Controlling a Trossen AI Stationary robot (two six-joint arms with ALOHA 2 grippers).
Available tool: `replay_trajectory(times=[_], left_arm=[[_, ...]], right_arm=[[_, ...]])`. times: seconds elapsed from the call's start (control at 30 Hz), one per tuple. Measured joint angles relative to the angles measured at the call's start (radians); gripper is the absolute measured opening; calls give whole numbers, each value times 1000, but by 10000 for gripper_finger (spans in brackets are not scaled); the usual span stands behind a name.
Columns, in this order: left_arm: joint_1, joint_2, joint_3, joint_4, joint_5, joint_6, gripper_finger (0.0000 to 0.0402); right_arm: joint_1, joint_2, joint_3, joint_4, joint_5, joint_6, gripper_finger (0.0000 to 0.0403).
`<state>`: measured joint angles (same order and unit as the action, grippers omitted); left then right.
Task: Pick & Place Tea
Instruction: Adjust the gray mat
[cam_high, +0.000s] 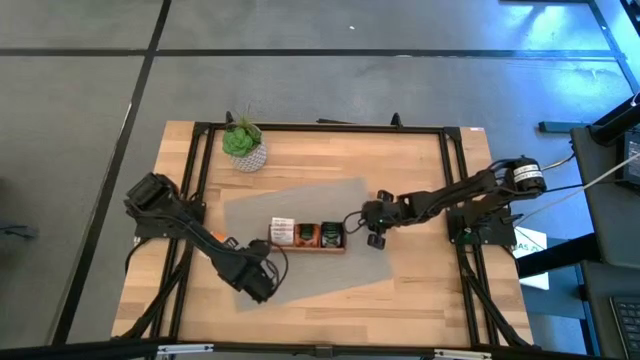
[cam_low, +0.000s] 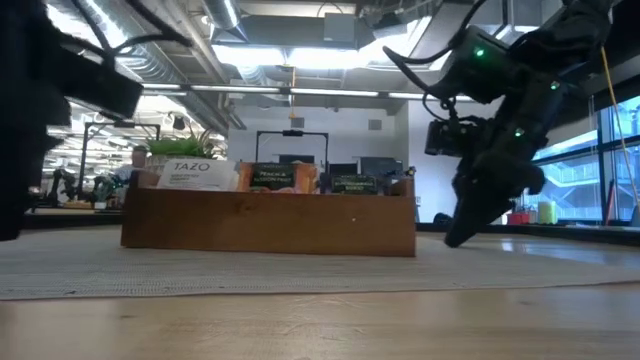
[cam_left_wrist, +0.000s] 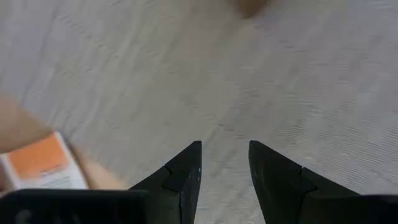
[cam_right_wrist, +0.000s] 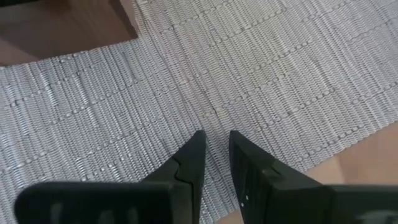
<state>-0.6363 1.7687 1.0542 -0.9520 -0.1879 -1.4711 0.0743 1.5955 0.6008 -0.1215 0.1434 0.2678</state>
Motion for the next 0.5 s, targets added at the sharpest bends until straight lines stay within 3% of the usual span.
replay_trajectory(times=[0.5], left_arm=[[191, 26, 0, -33, -56, 234, 130]], right_arm=[[182, -18, 1, -107, 18, 285, 77]])
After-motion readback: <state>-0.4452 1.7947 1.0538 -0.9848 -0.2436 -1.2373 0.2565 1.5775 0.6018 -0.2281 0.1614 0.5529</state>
